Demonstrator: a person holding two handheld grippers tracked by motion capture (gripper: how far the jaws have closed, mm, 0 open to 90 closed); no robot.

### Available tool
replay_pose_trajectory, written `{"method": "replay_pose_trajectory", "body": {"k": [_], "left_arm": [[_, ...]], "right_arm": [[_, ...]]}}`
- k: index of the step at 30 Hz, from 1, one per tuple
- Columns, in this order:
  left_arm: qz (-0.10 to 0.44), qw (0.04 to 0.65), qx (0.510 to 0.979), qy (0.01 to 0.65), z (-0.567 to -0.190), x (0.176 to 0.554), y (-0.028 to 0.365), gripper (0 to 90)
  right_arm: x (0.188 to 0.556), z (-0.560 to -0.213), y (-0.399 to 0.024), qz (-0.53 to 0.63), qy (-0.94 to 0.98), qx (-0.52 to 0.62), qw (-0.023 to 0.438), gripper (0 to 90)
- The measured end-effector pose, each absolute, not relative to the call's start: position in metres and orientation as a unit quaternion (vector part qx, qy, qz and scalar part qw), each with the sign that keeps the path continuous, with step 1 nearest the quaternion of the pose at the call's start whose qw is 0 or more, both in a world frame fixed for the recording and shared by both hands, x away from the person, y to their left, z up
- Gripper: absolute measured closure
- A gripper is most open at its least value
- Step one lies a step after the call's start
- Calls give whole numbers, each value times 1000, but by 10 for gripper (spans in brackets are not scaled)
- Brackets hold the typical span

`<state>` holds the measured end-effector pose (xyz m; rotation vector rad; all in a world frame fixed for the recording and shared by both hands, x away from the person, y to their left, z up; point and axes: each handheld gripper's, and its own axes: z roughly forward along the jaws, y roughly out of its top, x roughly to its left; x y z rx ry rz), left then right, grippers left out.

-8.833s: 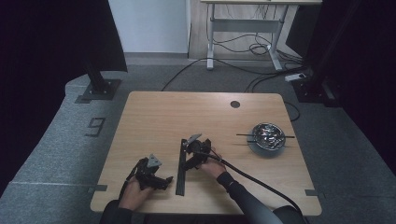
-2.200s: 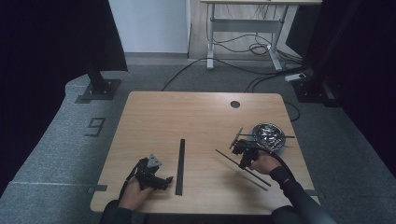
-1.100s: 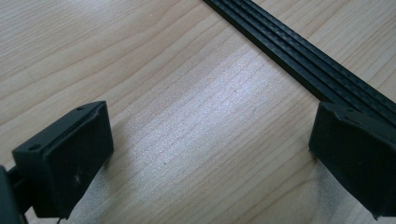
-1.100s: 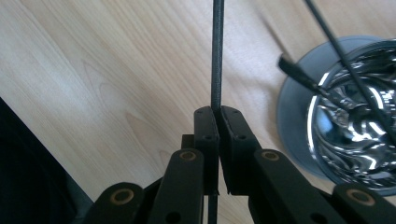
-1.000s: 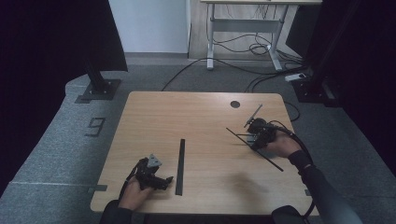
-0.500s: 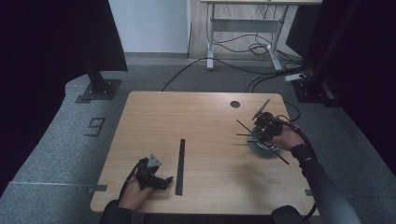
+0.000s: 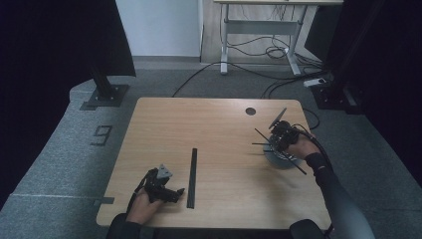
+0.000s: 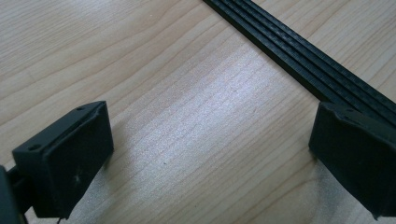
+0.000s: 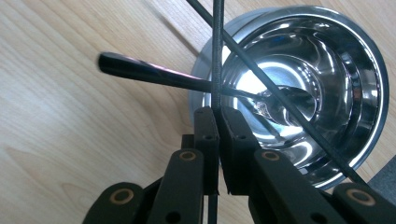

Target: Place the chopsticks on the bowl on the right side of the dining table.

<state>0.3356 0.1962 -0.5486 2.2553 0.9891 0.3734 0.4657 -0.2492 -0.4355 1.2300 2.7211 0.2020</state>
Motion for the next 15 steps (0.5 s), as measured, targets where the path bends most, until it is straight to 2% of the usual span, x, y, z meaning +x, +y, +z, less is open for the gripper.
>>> {"method": "replay_pose_trajectory", "body": {"k": [15], "left_arm": [[142, 319, 858, 376, -549, 336, 196, 0]], "right_arm": [[475, -456, -257, 68, 899, 426, 74, 855]]}}
